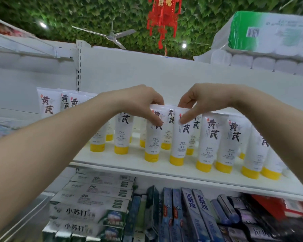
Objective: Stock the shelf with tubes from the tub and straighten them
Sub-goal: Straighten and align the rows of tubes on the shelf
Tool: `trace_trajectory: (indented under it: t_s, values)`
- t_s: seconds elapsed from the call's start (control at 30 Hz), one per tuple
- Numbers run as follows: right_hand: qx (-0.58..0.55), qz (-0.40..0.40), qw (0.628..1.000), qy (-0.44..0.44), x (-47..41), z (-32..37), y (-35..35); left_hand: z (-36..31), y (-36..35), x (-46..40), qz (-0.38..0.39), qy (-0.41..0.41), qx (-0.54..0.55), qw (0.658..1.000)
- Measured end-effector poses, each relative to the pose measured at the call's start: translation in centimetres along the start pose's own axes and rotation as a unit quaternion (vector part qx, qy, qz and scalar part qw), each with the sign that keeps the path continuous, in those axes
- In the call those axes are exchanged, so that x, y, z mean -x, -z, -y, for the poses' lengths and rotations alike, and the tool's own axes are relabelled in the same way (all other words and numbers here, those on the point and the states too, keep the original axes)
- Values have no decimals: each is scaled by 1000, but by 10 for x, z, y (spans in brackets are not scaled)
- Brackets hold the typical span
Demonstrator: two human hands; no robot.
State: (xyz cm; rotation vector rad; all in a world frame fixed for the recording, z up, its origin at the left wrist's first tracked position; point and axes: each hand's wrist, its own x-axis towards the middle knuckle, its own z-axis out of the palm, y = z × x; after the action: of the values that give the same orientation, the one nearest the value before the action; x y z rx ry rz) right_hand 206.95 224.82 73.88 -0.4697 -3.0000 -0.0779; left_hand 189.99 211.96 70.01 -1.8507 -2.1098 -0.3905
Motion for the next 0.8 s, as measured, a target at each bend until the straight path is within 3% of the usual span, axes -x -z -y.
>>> trace_trajectory:
  t_s: [0.37, 0.8]
  values:
    - [22, -71, 997, 37, -17, 0, -17, 0, 5, 13, 1, 40, -34, 999]
    - [17, -75, 997, -20, -28, 4, -21, 12, -1, -1, 8, 16, -23, 1000]
